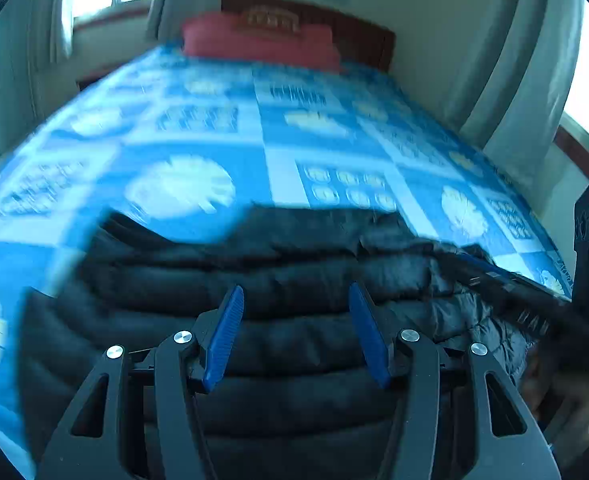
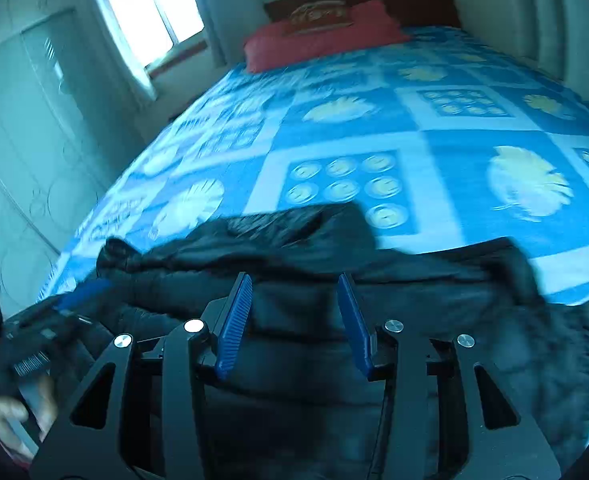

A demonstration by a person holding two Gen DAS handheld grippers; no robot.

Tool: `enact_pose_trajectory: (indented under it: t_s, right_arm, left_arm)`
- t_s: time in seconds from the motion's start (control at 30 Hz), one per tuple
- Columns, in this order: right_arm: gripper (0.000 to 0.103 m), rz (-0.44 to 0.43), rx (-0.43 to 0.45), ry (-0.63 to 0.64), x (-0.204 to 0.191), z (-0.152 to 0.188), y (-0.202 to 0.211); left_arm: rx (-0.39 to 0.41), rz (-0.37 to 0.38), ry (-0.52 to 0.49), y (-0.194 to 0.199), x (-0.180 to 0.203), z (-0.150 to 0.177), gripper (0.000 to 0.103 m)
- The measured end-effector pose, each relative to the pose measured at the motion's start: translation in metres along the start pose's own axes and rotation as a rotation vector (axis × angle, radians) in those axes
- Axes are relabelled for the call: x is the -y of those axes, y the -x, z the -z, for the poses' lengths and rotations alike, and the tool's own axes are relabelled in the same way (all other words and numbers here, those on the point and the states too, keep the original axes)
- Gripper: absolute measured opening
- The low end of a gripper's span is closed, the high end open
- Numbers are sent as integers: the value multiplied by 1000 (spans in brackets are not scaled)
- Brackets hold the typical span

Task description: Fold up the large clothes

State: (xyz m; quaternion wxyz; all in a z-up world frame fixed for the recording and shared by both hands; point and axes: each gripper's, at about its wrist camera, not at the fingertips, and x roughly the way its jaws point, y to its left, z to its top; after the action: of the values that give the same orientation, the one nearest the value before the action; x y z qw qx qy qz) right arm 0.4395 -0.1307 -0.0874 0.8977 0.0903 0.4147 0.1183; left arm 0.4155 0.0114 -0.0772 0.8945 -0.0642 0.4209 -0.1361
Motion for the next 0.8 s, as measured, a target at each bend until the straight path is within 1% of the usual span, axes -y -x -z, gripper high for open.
enact_pose_trajectory:
  t_s: [0.07, 0.1, 0.13, 0.2, 0.23, 0.3, 0.33, 0.4, 0.43, 0.47, 0.5, 0.57, 0.63, 0.7, 0.73, 0.8]
  right_arm:
    - [44, 49, -58, 17, -4, 8, -21]
    - [44, 75, -103, 24, -3, 15, -36]
    - [45, 80, -120, 17, 0, 19, -45]
    - [44, 83, -115, 17, 1, 19, -45]
    - [44, 82, -113, 20, -1, 18, -41]
    - [44, 61, -97, 15, 1, 17, -25]
    - [44, 62, -86, 11, 3, 18, -18]
    - [44, 98, -51, 20, 12, 21, 1]
    - [45, 115, -50, 24, 17, 24, 3]
    - [45, 135, -68, 27, 22, 27, 0]
    - [45, 128, -92, 27, 26, 31, -9]
    - [45, 130, -103, 34, 29, 35, -21]
    - [45, 137, -106, 32, 27, 34, -24]
    - [45, 139, -102, 32, 26, 34, -16]
    - [45, 142, -93, 23, 27, 35, -5]
    - [45, 151, -66, 25, 28, 41, 17]
  left_arm:
    - [-60, -32, 15, -24, 0, 5, 55]
    - [-81, -48, 15, -33, 0, 10, 55]
    - [-88, -71, 2, -43, 0, 13, 55]
    - [-100, -110, -28, -50, 5, 15, 55]
    - [-105, -117, -38, -49, 7, 14, 55]
    - [-103, -94, -31, -36, 4, 13, 55]
    - [-89, -79, -14, -23, -1, 14, 55]
    - [-55, -89, -1, -3, -11, 16, 55]
    - [-37, -111, 8, 4, -19, 18, 55]
    - [-34, -123, 22, 7, -25, 20, 55]
    - [-41, -121, 39, 4, -32, 23, 55]
    - [-62, -107, 45, -9, -41, 30, 55]
    - [-59, -151, -7, -19, -35, 33, 55]
    - [-59, -184, -31, -18, -28, 32, 55]
    - [-51, -194, -31, -9, -25, 33, 55]
    - [-10, -174, -16, 16, -23, 39, 55]
